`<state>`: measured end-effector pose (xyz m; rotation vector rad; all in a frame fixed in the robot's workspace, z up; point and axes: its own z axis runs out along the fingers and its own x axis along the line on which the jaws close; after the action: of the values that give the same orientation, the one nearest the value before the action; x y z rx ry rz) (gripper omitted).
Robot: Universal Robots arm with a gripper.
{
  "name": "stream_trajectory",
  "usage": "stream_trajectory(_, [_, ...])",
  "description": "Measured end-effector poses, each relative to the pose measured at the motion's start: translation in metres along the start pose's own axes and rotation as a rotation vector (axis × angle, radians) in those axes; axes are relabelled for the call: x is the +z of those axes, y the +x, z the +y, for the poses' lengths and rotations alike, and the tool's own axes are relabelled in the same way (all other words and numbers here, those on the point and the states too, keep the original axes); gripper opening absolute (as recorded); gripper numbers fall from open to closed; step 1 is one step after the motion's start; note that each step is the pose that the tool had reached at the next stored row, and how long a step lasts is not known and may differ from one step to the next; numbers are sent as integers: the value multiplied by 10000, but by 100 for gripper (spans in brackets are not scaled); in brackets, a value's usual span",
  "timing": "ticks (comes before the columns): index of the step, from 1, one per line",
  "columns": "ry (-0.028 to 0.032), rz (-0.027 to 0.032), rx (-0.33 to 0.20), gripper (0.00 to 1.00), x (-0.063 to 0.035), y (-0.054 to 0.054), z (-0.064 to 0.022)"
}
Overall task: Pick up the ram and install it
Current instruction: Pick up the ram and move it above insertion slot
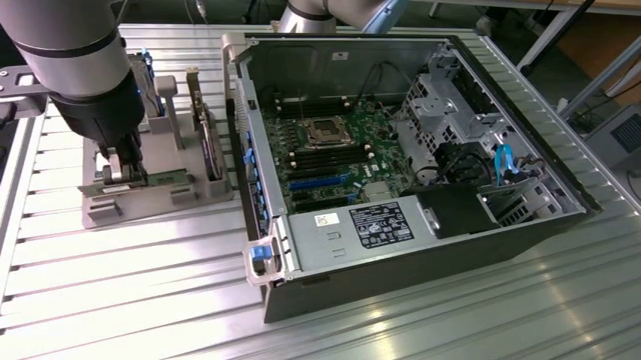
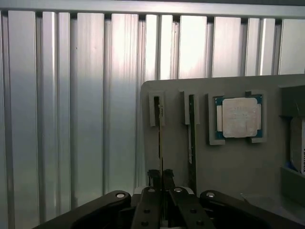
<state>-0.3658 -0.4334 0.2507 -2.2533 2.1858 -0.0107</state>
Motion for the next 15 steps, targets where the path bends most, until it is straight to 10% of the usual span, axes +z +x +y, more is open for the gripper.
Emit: stream_trajectory(15, [-2,49,0,13,-194,1,-1])
